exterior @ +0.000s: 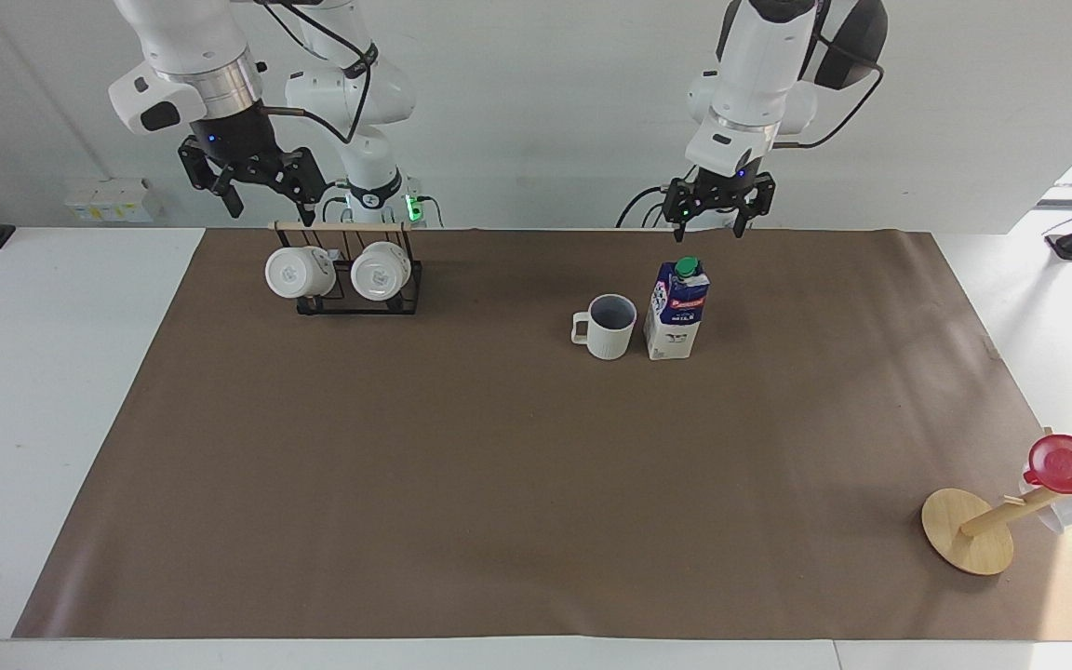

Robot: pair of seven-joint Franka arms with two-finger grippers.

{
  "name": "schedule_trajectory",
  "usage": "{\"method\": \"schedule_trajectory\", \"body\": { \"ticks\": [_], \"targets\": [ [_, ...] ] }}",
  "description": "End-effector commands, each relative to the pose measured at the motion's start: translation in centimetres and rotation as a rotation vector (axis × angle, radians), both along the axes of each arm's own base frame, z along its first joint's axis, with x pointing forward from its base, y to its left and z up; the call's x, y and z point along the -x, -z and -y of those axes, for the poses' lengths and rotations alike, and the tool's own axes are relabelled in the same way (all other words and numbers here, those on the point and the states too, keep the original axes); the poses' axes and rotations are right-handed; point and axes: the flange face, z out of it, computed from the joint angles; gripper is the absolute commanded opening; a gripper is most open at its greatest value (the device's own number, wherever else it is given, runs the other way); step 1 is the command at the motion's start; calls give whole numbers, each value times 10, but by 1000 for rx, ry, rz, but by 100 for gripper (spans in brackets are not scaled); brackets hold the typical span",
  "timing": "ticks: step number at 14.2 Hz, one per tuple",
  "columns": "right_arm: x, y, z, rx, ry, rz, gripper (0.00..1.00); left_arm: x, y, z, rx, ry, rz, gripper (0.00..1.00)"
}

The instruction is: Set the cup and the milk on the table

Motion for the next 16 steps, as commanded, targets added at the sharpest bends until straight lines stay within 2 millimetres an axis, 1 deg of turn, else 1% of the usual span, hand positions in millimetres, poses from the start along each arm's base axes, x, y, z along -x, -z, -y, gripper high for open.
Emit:
{"method": "schedule_trajectory", "body": {
  "ticks": [1,3,4,6,8,10,16],
  "targets": [
    [7,-1,5,-17,-9,-1,100,-19,-45,-43,-9,17,-13,100],
    [7,-1,5,-18,-9,1,100,-28,-69,-64,-12,38,-29,100],
    [7,-1,5,-18,-9,1,100,-32,-76,-77,-12,26,-34,100],
    [7,-1,5,-18,-9,1,100,-36,-88,-101,-10,10,-23,100],
    [7,-1,5,-17,-9,-1,100,-37,-92,-113,-10,20,-31,100],
    [7,-1,4,-17,-10,1,100,-39,-90,-119,-1,29,-42,100],
    [7,-1,5,-18,-9,1,100,-38,-89,-114,40,34,-56,100]
  ]
}}
